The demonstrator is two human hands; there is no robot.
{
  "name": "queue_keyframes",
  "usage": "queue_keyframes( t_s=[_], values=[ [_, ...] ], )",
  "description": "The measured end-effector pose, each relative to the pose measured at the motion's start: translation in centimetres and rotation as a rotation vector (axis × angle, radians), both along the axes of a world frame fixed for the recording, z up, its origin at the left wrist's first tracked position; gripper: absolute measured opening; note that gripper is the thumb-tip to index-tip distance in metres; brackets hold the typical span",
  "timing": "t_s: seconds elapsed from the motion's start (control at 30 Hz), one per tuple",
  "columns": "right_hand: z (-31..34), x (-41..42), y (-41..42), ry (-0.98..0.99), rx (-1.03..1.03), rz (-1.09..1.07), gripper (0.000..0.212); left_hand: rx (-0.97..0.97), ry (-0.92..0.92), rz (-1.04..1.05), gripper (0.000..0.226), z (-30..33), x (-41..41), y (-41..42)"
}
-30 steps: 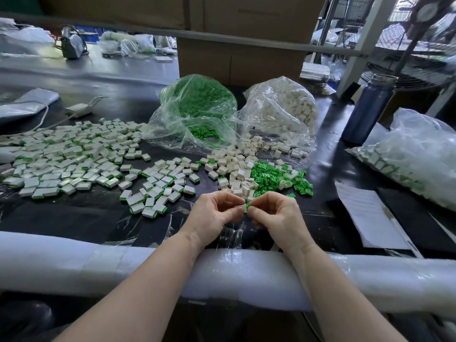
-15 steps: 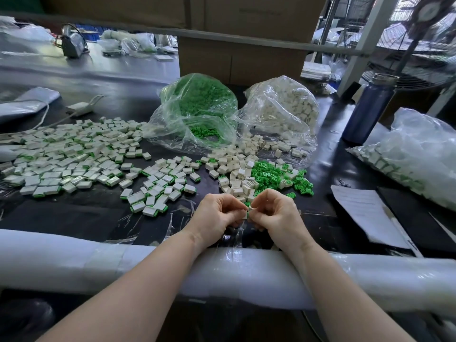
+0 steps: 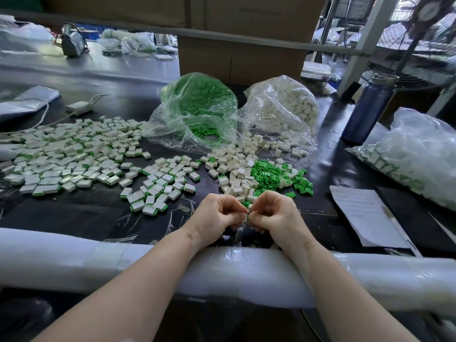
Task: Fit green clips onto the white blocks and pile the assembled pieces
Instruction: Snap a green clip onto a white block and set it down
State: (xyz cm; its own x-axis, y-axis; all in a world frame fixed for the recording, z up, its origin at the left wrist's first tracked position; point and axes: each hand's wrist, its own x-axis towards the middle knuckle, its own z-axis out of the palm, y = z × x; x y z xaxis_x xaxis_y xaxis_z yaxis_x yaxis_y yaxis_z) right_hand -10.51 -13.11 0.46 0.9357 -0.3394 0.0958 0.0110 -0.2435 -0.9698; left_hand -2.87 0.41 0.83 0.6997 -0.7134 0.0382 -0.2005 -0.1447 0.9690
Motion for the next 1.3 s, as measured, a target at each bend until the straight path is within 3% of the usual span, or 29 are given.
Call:
queue_keyframes(
  t_s=[0.4, 0.67, 0.83, 1.03, 1.3],
  values=[
    [-0.3, 0.1, -0.1, 0.012, 0.026, 0.016, 0.029, 0.044, -0.062, -0.055, 0.012, -0.3, 0.0, -0.1],
    [-0.4, 0.3, -0.2, -0.027, 0.098, -0.075, 0.012, -0.002, -0.108, 0.026, 0.023, -0.9, 0.2, -0.4],
    [-0.3, 0.0, -0.3, -0.051, 0.182, -0.075, 0.009, -0.035, -0.051, 0.031, 0.013, -1.0, 0.3, -0.4],
    [-0.4, 0.3, 0.2, 0.016, 0.058, -0.102, 0.016, -0.042, 0.029, 0.092, 0.007, -0.8, 0.3, -0.4],
    [-0.2, 0.2, 0.1, 0.09, 0.013, -0.06, 0.017, 0.019, 0.002, 0.044, 0.009, -0.7, 0.2, -0.3]
  ],
)
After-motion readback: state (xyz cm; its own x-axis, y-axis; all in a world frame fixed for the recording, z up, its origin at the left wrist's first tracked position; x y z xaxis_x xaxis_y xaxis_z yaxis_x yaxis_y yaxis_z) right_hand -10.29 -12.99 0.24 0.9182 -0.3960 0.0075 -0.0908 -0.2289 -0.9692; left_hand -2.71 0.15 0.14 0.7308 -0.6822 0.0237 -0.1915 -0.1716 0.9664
